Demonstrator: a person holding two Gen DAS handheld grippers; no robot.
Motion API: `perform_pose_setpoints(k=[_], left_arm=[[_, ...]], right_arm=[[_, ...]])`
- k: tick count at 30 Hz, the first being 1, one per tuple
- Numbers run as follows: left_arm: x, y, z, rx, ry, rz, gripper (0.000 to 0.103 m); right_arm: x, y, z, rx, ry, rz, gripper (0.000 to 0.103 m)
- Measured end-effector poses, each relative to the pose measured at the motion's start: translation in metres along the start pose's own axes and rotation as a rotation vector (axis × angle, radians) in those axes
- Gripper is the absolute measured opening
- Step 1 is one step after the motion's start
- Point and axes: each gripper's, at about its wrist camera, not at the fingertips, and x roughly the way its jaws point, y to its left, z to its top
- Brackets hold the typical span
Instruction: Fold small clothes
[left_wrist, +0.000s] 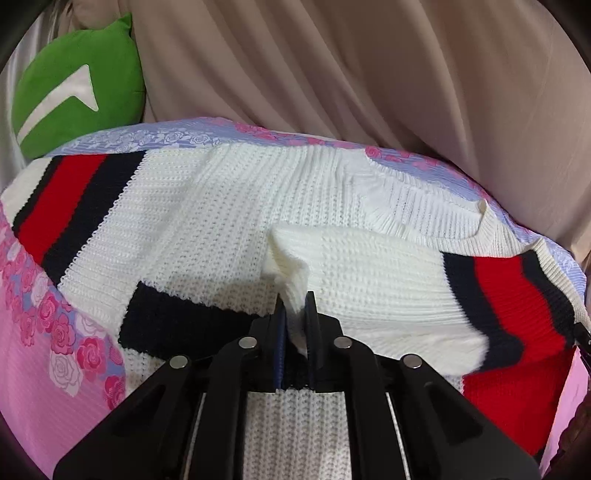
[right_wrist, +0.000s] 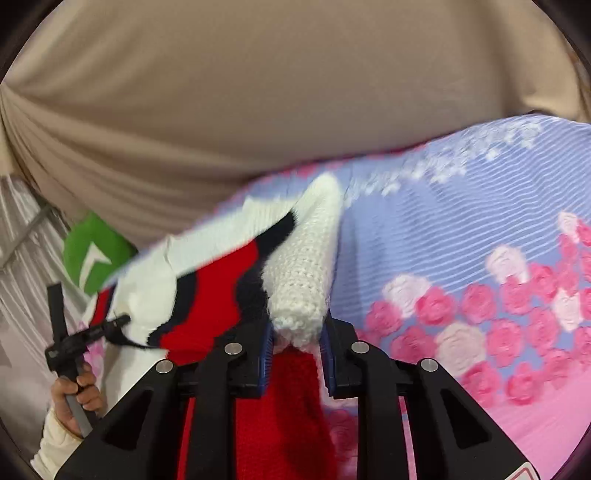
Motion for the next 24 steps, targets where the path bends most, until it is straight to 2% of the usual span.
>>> perform_pose_setpoints(k=[2,4,6,8,10,11,12,14,16,17,19,22,24], left_arm=[[0.012,-0.005,-0.006,0.029,0.018,0.022,0.010],[0.011,-0.016,-0.012,0.078,-0.030,0.070,0.010],[0.009,-0.018,-0.013,0.087,-0.036,0.082,0.011],[0.010,-0.012,-0.012,0.070,-0.036,0.063,0.012],[0.009,-0.009,-0.013,0.058,-0.038,0.050,0.012],[0.009,-0.009,-0.013,0.058,-0.040,0.051,0.012],[0.009,-0.011,-0.013,0.062,-0.042,0.058,0.012],[0.010,-0.011,-0.014,0.073,-0.046,0.074,0.012],[0.011,-0.009,-0.014,0.071,-0.046,0.071,0.012],[0.010,-0.008,-0.014,0.065,-0.047,0.067,0.015],[0.009,-0.003,-0.015,0.046,-0.050,0.056,0.016],[0.010,-0.004,-0.015,0.044,-0.051,0.057,0.016],[0.009,-0.005,-0.016,0.050,-0.053,0.067,0.016]], right_arm=[[0.031,-0.018,-0.007,0.031,0.112,-0.071,0.020],[0.032,-0.021,-0.010,0.036,0.094,-0.059,0.021],[0.023,-0.019,-0.005,0.071,0.069,-0.048,0.022],[0.005,-0.014,-0.003,0.085,0.005,-0.083,0.024],[-0.017,0.007,-0.003,0.014,-0.097,-0.139,0.024],[-0.020,0.019,-0.004,-0.030,-0.112,-0.135,0.024],[-0.017,0.029,-0.004,-0.073,-0.100,-0.101,0.022],[0.000,0.040,-0.010,-0.126,-0.021,-0.073,0.004],[0.040,0.025,-0.016,-0.125,0.109,-0.177,0.000],[0.047,0.021,-0.018,-0.106,0.120,-0.184,0.000],[0.035,0.017,-0.018,-0.042,0.083,-0.143,0.000],[0.018,0.039,-0.015,-0.133,0.001,-0.174,0.000],[0.033,0.033,-0.016,-0.142,0.048,-0.221,0.000]])
